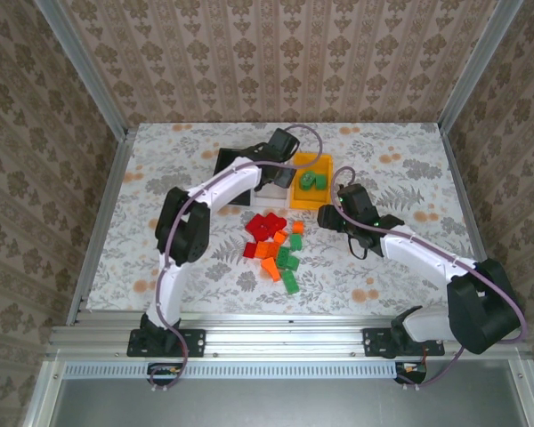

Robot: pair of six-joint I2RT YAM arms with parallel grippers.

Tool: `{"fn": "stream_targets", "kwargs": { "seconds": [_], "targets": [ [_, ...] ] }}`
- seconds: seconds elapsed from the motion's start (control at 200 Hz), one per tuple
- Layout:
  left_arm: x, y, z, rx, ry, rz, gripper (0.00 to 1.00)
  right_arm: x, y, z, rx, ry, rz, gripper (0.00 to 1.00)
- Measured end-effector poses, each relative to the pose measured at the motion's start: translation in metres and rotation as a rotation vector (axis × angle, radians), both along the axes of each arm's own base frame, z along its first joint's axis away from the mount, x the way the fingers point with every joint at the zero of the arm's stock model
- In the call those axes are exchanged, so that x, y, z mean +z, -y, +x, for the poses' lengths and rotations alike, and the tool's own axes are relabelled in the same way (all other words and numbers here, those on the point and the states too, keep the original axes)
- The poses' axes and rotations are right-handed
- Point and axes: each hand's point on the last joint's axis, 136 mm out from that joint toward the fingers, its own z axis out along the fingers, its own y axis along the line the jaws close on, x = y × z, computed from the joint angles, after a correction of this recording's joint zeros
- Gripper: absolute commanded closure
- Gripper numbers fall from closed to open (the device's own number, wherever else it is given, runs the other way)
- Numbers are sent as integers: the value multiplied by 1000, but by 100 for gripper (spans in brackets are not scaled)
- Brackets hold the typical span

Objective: Sort the legos into containers by color

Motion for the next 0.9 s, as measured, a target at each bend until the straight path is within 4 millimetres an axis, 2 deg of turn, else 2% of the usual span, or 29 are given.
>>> {"fn": "stream_targets", "kwargs": {
  "seconds": [0.05, 0.19, 0.255, 0.295, 0.335, 0.4, 0.535, 0.61, 0.7, 0.9],
  "targets": [
    [14, -5, -14, -7, 8, -23, 23, -1, -4, -2, 13, -3, -3, 32],
    [63, -33, -64, 12, 74, -165, 1, -12, -29, -11, 88, -30, -27, 32],
    [77, -55, -89, 48, 107, -255, 0, -14, -40, -15, 118, -33, -30, 32],
    [78, -67, -102, 73, 113, -293, 0, -12, -45, -17, 131, -31, -30, 32],
    [73, -79, -115, 101, 108, -324, 0, -11, -47, -17, 138, -28, -28, 32],
    [51, -95, -134, 150, 67, -344, 0, -8, -49, -16, 141, -21, -24, 31],
    [-21, -129, -179, 258, -68, -335, 1, -7, -60, -14, 161, -26, -25, 31],
    [-45, -147, -201, 312, -111, -332, 1, -13, -70, -15, 186, -44, -29, 31],
    [-47, -158, -210, 357, -110, -363, 1, -22, -82, -16, 214, -79, -42, 31],
    [-17, -160, -206, 398, -39, -477, 0, -49, -106, -20, 271, -164, -81, 34]
  ]
}}
